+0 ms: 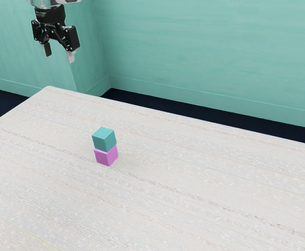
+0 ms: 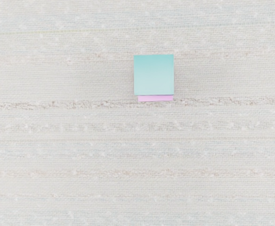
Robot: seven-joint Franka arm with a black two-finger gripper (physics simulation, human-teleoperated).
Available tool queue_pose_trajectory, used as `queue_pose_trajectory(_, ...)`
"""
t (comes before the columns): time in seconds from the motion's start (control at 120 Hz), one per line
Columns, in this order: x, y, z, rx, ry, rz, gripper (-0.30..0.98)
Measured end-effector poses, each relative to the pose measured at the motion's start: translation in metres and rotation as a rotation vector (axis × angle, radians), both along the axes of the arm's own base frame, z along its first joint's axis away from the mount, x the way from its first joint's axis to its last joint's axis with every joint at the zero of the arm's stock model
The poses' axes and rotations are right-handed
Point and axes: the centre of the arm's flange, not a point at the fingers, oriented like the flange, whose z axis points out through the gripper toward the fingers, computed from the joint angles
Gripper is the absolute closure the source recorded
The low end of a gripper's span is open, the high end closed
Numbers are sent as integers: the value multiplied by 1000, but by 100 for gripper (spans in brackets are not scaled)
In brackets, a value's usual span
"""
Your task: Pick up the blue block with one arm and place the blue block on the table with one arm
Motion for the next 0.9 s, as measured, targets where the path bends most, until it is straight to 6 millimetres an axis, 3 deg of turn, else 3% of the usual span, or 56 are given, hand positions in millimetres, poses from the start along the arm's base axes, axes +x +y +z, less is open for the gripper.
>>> queue_pose_trajectory(0.117, 0, -2, 6, 3, -14, -4, 0)
queue_pose_trajectory(0.133, -5, -5, 25, 7, -55, -10, 0)
queue_pose_trajectory(0.183, -46, -30, 118, 6, -258, -69, 0)
queue_pose_trajectory(0.233, -77, -54, 162, -10, -356, -130, 0)
queue_pose_trajectory(0.292, -90, -69, 179, -21, -395, -176, 0)
queue_pose_trajectory(0.367, -86, -72, 172, -25, -381, -193, 0)
queue_pose_trajectory(0.408, -73, -70, 151, -29, -328, -192, 0)
queue_pose_trajectory(0.483, -42, -51, 87, -51, -201, -131, 0)
queue_pose_trajectory(0.55, -11, -34, 6, -67, -47, -55, 0)
queue_pose_trajectory(0.642, 54, -16, -124, -31, 78, 21, 0)
queue_pose_trajectory(0.692, 77, -18, -170, -25, 86, 29, 0)
queue_pose_trajectory(0.758, 95, -20, -205, -21, 69, 38, 0)
queue_pose_trajectory(0.9, 120, -10, -246, -28, 1, 48, 0)
